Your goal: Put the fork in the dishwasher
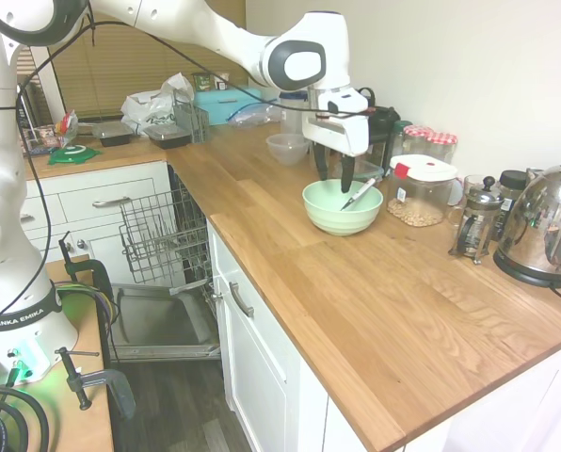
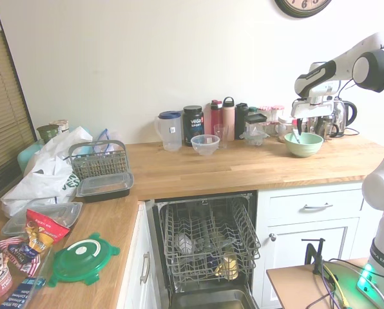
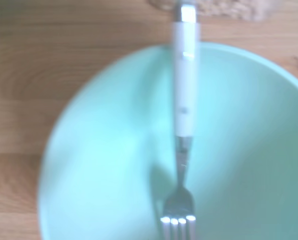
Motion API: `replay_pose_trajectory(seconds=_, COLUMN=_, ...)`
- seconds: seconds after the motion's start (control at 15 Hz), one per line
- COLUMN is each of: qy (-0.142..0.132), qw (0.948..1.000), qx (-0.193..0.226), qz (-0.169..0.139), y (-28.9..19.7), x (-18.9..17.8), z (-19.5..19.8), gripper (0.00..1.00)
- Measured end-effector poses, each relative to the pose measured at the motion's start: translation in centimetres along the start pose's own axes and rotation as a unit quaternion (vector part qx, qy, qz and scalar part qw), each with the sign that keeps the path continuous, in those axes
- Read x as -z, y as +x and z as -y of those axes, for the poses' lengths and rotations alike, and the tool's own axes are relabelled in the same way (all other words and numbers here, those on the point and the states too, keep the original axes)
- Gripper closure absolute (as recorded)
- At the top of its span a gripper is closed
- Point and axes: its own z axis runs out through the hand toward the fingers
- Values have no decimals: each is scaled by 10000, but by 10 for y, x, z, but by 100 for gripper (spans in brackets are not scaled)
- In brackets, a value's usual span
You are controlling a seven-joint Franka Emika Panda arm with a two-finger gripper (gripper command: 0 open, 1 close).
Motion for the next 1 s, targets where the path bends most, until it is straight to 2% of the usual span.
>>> replay_pose_trajectory(seconds=0.2, qy=-106, qw=9999, qx=-63, qz=94, y=22, x=-18, z=8, gripper=100)
replay_pose_trajectory(seconds=0.33, qy=-136, qw=9998, qx=53, qz=106, y=29, x=-34, z=15, gripper=100)
replay_pose_trajectory(seconds=1.0, qy=-48, qw=9991, qx=363, qz=199, y=32, x=-64, z=46, gripper=100)
